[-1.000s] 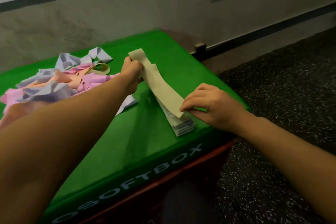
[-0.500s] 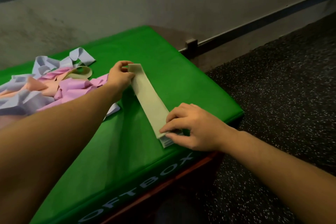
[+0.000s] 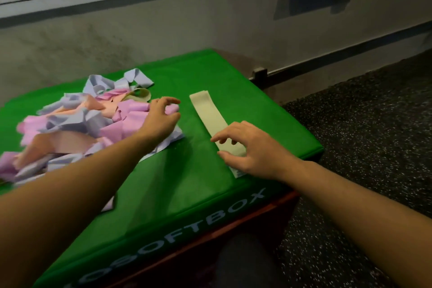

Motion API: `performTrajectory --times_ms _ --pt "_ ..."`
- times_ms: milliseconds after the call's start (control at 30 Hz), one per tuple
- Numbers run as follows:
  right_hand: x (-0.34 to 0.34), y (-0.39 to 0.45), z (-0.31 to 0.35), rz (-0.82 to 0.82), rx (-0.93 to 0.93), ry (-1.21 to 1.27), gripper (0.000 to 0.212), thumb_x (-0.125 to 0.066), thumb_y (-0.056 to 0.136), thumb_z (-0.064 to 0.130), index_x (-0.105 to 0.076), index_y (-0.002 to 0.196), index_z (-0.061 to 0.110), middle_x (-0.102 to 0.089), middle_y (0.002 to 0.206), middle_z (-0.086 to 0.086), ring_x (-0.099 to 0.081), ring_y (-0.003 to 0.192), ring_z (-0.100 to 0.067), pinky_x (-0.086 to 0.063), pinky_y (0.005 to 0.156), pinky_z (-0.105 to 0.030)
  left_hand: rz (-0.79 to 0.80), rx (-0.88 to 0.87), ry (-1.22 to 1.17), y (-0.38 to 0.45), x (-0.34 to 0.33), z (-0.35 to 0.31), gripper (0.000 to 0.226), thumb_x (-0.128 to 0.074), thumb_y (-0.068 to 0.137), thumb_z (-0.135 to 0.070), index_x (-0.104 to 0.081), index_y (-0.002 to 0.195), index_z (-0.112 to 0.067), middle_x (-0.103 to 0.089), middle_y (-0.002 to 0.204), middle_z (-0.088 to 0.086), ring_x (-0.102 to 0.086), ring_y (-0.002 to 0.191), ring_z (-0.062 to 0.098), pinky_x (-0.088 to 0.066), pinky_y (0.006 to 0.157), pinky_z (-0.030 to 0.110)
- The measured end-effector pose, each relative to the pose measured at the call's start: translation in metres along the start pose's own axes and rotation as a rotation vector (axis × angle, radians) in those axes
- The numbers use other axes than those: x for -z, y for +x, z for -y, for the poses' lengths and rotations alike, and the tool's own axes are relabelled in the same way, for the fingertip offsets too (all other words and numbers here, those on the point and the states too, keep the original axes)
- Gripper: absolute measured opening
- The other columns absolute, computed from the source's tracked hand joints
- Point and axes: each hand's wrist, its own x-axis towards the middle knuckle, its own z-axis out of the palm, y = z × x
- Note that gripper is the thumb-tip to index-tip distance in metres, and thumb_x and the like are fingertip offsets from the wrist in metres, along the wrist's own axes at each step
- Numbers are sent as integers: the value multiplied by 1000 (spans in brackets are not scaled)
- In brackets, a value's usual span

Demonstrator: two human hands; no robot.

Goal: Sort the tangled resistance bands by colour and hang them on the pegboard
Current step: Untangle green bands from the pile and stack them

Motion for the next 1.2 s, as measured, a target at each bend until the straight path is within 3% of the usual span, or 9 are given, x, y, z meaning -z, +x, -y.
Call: performTrajectory --times_ms 67,200,433,667,767,900,1033,1100,1200 --pt "-10 11 18 18 7 14 31 -61 86 37 -67 115 28 -66 105 10 -49 89 6 -41 86 -21 23 -61 32 -24 18 6 20 -61 97 -19 -56 115 -28 -46 135 5 -57 110 19 -47 103 45" --pt "-37 29 53 60 30 11 29 -63 86 36 -68 114 27 -67 101 9 -55 93 -6 -46 88 -30 50 -229 188 -65 65 24 24 -59 95 -9 -58 112 -25 -46 127 0 -59 87 7 -50 79 20" --pt "-89 68 101 178 56 -1 24 -69 89 21 -69 113 24 -66 101 6 -53 90 -2 -44 84 -23 -124 -362 333 -127 160 85 24 -56 81 -22 -66 102 -22 -61 106 -3 -58 101 21 -49 89 41" --pt "-143 118 144 225 57 27 20 -64 90 13 -71 107 21 -65 94 8 -58 85 -9 -39 71 -8 -362 -56 276 -158 221 167 30 -56 75 -22 -68 102 -16 -59 115 7 -55 107 24 -43 95 36" --pt "-165 142 166 246 97 59 18 -63 91 14 -70 106 21 -61 91 14 -58 84 -7 -47 75 -21 -416 26 243 -166 243 198 27 -57 78 -16 -66 104 -15 -56 113 7 -56 106 26 -44 97 36" --pt "-194 179 201 264 154 94 18 -58 94 14 -70 106 21 -64 104 10 -59 87 1 -53 82 -26 -451 101 253 -178 265 231 33 -61 83 4 -62 97 -25 -53 104 0 -59 92 25 -49 83 39" --pt "-227 216 240 229 250 42 30 -49 90 32 -72 110 31 -69 107 15 -62 94 3 -53 83 -27 -528 204 80 -178 274 250 31 -56 86 5 -61 92 -26 -58 91 2 -57 73 20 -45 68 32" --pt "-245 236 257 296 257 11 29 -51 96 19 -69 118 24 -63 111 18 -54 82 19 -44 75 -6 -594 273 -47 -175 274 253 30 -53 88 2 -60 91 -27 -59 82 0 -51 61 13 -39 56 28" --pt "-277 267 281 324 308 50 38 -47 95 3 -65 125 17 -65 124 3 -53 85 7 -42 83 -11 -621 243 -106 -175 271 253 25 -53 88 2 -61 95 -20 -62 85 1 -50 60 10 -38 54 22"
